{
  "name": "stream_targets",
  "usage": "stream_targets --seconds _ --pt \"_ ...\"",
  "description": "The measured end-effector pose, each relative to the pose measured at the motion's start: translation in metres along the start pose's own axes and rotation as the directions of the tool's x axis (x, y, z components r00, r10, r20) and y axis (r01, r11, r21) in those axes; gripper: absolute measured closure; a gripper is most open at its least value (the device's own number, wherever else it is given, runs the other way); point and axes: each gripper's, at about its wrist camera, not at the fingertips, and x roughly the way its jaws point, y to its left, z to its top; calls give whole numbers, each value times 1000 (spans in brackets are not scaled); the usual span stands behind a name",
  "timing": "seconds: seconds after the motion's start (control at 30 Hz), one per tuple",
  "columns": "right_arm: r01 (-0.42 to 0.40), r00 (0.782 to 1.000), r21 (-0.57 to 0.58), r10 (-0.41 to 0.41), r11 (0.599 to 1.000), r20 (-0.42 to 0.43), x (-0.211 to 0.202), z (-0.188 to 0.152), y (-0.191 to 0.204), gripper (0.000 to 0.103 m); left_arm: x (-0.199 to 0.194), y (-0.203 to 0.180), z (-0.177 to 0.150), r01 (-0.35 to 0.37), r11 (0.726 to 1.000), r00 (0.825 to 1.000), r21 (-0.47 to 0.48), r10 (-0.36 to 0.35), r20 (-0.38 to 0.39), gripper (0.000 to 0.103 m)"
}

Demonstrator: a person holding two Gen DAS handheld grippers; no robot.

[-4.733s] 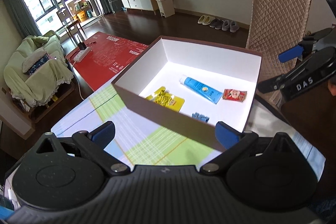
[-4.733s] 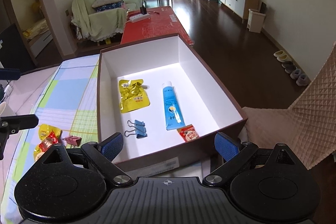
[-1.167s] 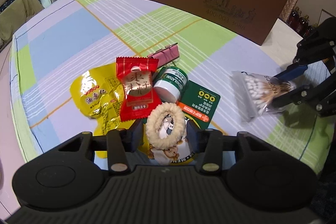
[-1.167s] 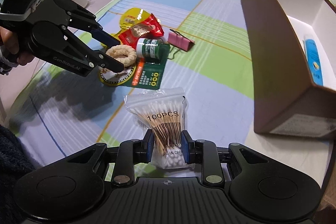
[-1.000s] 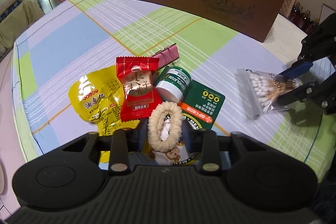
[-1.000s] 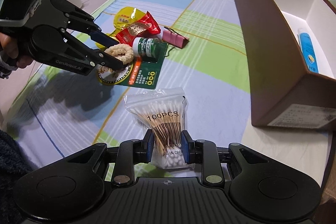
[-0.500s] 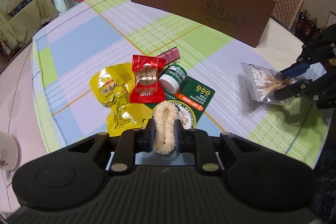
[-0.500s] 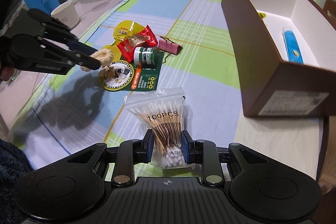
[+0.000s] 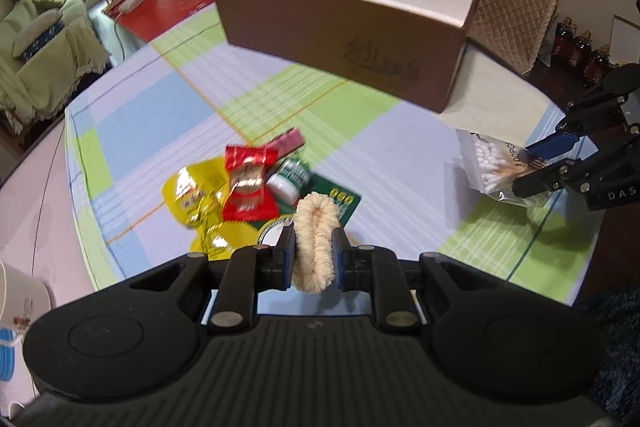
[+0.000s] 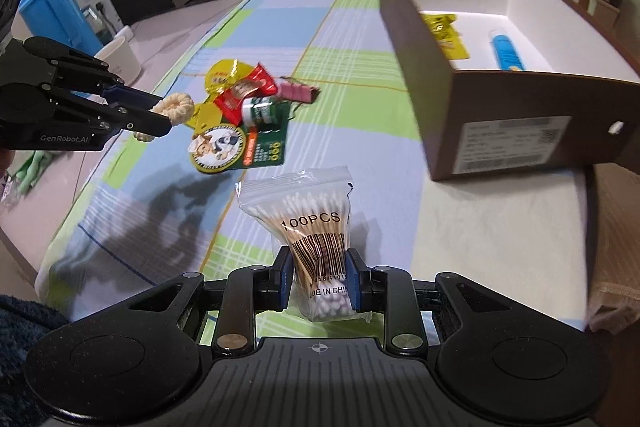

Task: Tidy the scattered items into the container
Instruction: 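Lift the cotton swab bag and ring snack and carry both over the box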

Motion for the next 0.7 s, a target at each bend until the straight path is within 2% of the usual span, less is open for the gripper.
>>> stream_targets --seconds 0.33,0.7 --pt "26 999 10 -26 1000 23 -26 -3 -31 77 2 -28 26 -3 999 1000 34 2 22 87" --pt "34 998 -5 -34 999 44 -48 7 -69 77 1 -43 55 -16 1000 998 8 16 66 87"
